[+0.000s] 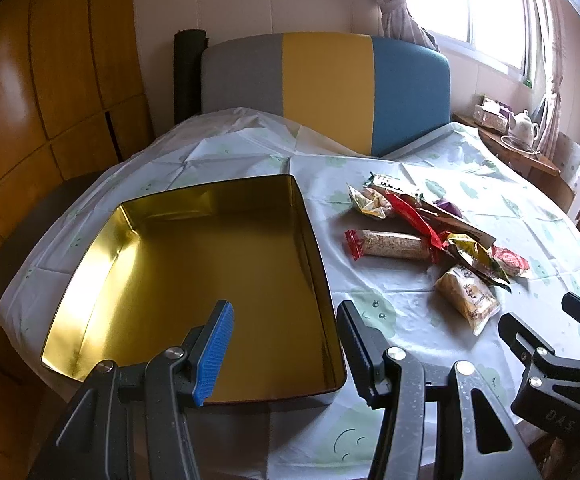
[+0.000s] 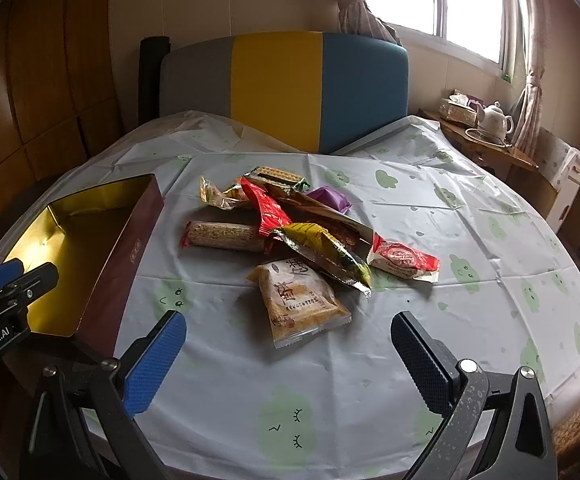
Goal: Organize snacks
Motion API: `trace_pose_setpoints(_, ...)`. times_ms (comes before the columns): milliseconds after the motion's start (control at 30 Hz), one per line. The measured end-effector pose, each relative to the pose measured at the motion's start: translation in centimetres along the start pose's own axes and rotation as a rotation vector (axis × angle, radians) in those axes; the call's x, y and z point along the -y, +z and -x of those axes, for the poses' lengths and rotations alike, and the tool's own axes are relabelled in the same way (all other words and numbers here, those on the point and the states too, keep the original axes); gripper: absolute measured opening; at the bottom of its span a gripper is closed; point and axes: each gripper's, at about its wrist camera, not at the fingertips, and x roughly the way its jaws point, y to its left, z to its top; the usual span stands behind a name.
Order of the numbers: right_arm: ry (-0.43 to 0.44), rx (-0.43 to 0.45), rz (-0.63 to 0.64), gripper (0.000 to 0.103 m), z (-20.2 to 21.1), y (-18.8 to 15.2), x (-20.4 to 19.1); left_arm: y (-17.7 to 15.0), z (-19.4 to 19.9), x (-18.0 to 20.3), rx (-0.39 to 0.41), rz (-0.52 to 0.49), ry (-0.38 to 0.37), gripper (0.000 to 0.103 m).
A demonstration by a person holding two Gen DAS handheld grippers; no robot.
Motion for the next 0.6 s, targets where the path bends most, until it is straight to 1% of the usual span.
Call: trace_pose_setpoints(600,-0.007,-0.005,-0.01,0.103,-0.57,0.02,0.67,0.0,-0.43,0.48,-0.013,-0.016,-0.007,0.055)
